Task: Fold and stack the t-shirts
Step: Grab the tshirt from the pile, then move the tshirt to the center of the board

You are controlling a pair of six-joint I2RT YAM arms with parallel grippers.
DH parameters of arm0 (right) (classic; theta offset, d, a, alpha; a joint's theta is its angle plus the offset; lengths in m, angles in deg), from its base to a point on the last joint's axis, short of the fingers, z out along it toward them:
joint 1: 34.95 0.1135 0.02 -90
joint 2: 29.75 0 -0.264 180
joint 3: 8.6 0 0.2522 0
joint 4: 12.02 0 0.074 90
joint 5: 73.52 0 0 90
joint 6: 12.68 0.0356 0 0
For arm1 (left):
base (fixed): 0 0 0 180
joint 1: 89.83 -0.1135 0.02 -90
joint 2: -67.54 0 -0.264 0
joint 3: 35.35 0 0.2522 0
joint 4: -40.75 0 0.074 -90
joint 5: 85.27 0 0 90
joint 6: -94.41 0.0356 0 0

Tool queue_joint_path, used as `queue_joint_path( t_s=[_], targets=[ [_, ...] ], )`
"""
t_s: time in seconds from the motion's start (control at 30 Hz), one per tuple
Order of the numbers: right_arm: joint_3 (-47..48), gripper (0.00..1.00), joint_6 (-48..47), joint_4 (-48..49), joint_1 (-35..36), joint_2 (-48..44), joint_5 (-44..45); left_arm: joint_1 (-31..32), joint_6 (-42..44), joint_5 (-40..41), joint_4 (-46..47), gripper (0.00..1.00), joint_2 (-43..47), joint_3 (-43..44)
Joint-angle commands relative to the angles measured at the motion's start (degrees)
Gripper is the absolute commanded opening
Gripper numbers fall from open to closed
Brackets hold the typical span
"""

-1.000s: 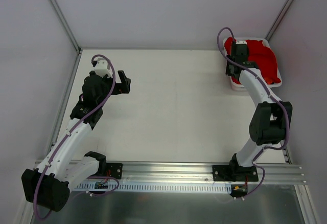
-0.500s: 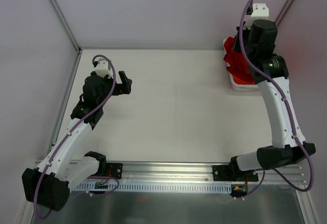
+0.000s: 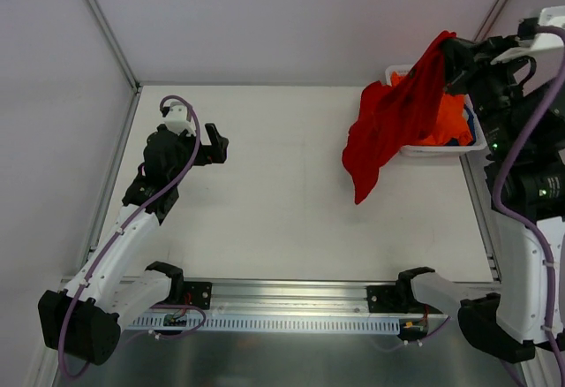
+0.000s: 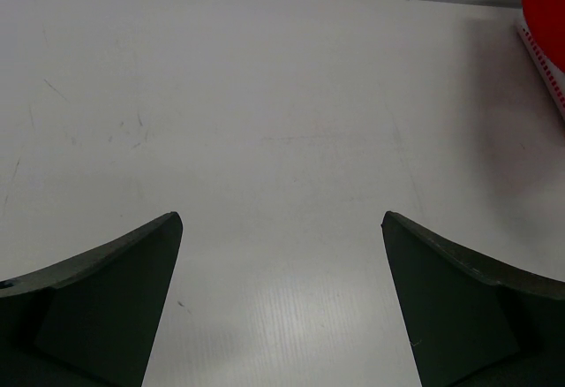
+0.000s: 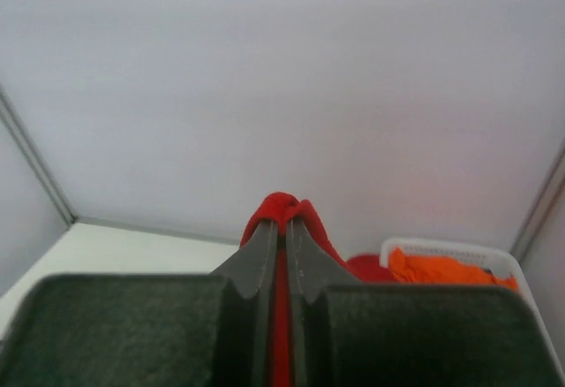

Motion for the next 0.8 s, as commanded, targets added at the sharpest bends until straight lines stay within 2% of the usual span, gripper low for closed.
queue_joint_path(
  t_s=[0.0,0.23,0.5,0.63,0.77],
  targets=[
    [0.06,0.00,3.19,13.29,0.42,-4.38,-7.28,0.86,-0.89,-1.12,2.67,0.99,0.52,-0.85],
    [-0.83,0.00,7.76,23.40,0.42,-7.20,-10.63,0.95,-0.89,-1.12,3.11,0.99,1.04,-1.46],
    [2.78,0.00,11.70,31.22,0.33,-4.48,-11.07,1.04,-0.81,-1.12,3.81,0.99,1.74,-2.08],
    [4.01,0.00,15.58,33.96,0.33,-4.39,-12.83,1.04,-0.72,-1.12,4.16,0.99,2.01,-2.34],
    [4.19,0.00,19.27,32.74,0.42,-2.99,-14.84,1.04,-0.98,-1.12,4.69,0.99,1.66,-2.69]
  ],
)
